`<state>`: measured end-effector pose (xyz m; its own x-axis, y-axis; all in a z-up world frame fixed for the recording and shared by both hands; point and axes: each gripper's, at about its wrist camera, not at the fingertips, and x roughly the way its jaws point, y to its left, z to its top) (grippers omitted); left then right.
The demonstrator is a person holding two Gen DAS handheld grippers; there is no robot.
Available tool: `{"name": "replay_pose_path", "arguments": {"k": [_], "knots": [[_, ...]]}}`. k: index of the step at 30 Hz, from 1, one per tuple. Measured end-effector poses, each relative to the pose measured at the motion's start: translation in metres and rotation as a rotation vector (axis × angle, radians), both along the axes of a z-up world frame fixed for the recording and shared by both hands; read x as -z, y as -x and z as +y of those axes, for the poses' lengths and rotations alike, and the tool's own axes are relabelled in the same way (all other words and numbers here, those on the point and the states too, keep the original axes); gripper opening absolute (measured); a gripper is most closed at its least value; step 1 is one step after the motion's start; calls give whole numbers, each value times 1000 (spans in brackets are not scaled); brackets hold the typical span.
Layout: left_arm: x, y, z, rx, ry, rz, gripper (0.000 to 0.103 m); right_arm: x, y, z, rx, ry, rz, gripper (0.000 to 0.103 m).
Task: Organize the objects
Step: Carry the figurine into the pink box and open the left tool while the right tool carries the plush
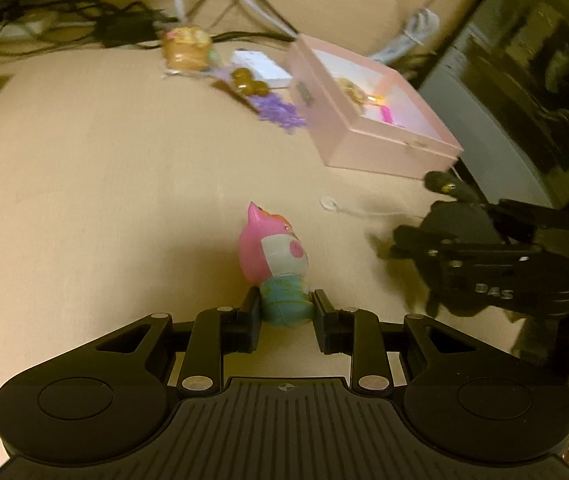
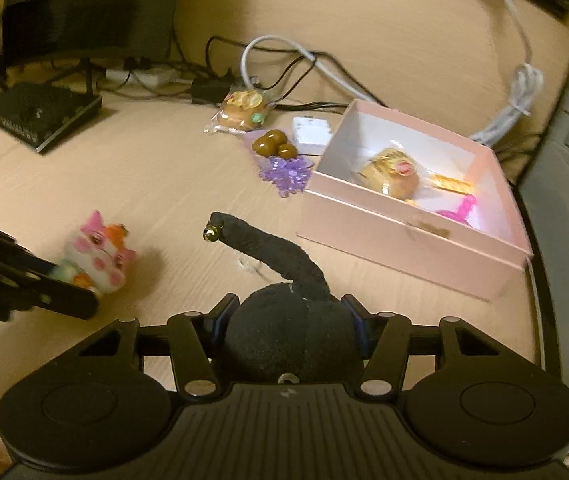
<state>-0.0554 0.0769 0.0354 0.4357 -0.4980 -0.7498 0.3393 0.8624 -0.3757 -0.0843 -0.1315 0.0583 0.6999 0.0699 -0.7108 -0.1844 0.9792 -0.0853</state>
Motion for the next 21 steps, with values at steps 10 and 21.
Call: {"name": "replay_pose_path", "arguments": {"k": [10, 21], "knots": [[-57, -47, -58, 107, 51, -157, 30, -52, 59, -48, 125, -8, -141, 56], [-47, -150, -185, 113, -100, -155, 32, -45, 69, -86, 205, -34, -137, 56]]}}
